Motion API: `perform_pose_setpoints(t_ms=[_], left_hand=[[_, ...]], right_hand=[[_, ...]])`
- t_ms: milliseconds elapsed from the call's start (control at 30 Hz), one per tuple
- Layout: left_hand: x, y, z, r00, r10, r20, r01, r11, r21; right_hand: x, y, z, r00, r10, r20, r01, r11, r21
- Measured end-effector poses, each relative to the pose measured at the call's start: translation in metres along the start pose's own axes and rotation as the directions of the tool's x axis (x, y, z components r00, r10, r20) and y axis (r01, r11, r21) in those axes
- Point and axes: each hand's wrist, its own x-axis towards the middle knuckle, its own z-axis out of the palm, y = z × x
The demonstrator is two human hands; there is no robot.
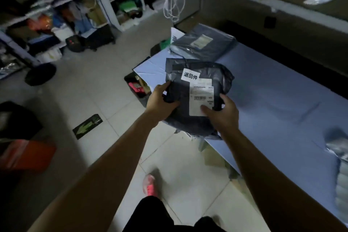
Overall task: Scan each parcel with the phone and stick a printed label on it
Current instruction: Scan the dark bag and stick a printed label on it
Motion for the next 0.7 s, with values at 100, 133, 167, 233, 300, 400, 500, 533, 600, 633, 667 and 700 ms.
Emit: perform_pose_setpoints(t_ms=[100, 133, 167, 233, 300, 400, 500, 533, 600, 633, 667, 700], left_hand=[[0.031, -0.040, -0.056, 0.999, -0.026, -0.028, 0.024, 0.998, -0.049], [0.042, -0.055, -0.078, 0.999, -0.021, -0.038, 0.019, 0.998, -0.060], [0.054, -0.069, -0.100, 0.999, -0.017, -0.050, 0.014, 0.998, -0.066], [0.078, -0.099, -0.144, 0.998, -0.038, -0.051, 0.035, 0.998, -0.048], [0.100, -0.125, -0.189, 0.996, -0.068, -0.054, 0.069, 0.998, 0.005], [0.143, -0.155, -0.245, 0.996, -0.074, -0.049, 0.078, 0.992, 0.102], [0.200, -0.180, -0.282, 0.998, -0.049, -0.047, 0.056, 0.982, 0.179], [0.223, -0.189, -0.291, 0.998, -0.044, -0.041, 0.052, 0.979, 0.199], [0.277, -0.206, -0.306, 0.999, -0.038, -0.021, 0.042, 0.971, 0.235], [0.305, -0.215, -0.311, 0.999, -0.037, -0.011, 0.038, 0.966, 0.256], [0.334, -0.223, -0.314, 0.999, -0.033, 0.003, 0.031, 0.960, 0.277], [0.361, -0.230, -0.316, 0.999, -0.036, 0.022, 0.028, 0.954, 0.297]], right_hand=[[0.018, -0.044, 0.065, 1.000, 0.006, 0.026, -0.006, 1.000, -0.013], [0.023, -0.059, 0.091, 0.999, 0.003, 0.038, -0.002, 1.000, -0.018], [0.029, -0.073, 0.118, 0.999, -0.009, 0.047, 0.009, 1.000, -0.017], [0.037, -0.101, 0.172, 0.998, -0.026, 0.054, 0.027, 0.999, -0.018], [0.043, -0.128, 0.225, 0.995, -0.013, 0.100, 0.016, 1.000, -0.026], [0.062, -0.162, 0.291, 0.986, 0.004, 0.165, 0.000, 1.000, -0.024], [0.093, -0.191, 0.344, 0.988, 0.010, 0.152, -0.006, 1.000, -0.029], [0.107, -0.199, 0.362, 0.990, 0.018, 0.142, -0.012, 0.999, -0.044], [0.144, -0.213, 0.398, 0.990, 0.044, 0.134, -0.035, 0.997, -0.068], [0.165, -0.218, 0.416, 0.989, 0.065, 0.131, -0.056, 0.996, -0.073], [0.186, -0.221, 0.434, 0.989, 0.084, 0.125, -0.075, 0.995, -0.072], [0.207, -0.222, 0.452, 0.988, 0.098, 0.121, -0.091, 0.994, -0.062]])
